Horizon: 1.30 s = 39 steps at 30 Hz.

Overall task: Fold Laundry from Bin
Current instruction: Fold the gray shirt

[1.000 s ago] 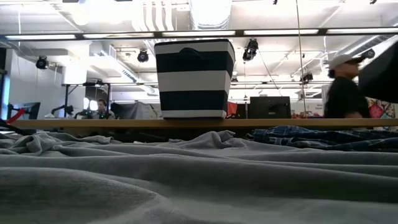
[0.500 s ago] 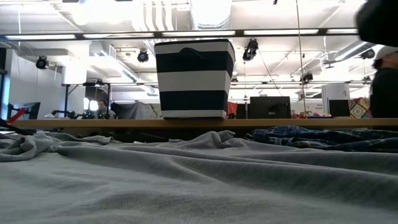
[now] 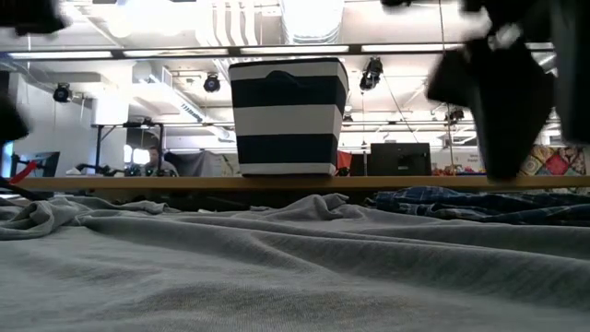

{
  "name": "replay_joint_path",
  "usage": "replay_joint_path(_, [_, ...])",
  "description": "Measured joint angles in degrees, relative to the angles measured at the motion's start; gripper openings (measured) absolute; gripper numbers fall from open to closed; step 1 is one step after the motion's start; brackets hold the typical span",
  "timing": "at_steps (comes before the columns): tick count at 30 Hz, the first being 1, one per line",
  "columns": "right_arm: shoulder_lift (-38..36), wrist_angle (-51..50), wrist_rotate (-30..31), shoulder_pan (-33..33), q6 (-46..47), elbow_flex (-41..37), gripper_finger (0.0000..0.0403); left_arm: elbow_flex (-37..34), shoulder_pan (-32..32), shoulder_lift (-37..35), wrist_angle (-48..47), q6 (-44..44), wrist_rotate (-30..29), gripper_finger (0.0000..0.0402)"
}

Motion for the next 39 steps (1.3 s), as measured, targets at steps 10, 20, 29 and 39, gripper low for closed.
replay_joint_path(10, [1.09, 7.71, -4.01, 2.18, 7.8, -8.36, 0.0226, 0.72, -10.72, 11.82, 16.13, -13.31, 0.91, 0.0189])
replay_joint_path(20, [-11.67, 1.71, 3.27, -0.33, 4.41, -4.01, 0.0226, 10.52, -15.02, 7.74, 0.86, -17.61, -7.74, 0.0188])
replay_joint_path(29, [-9.68, 0.8, 3.96, -11.69, 1.06, -12.17, 0.0226, 9.83, -1.97, 4.44, -11.98, -9.02, -18.25, 0.0178])
replay_joint_path(39, [-9.15, 6.0, 6.35, -27.07, -9.31, -8.99, 0.0226, 0.91, 13.95, -16.16, -33.96, -8.69, -13.77, 0.0178])
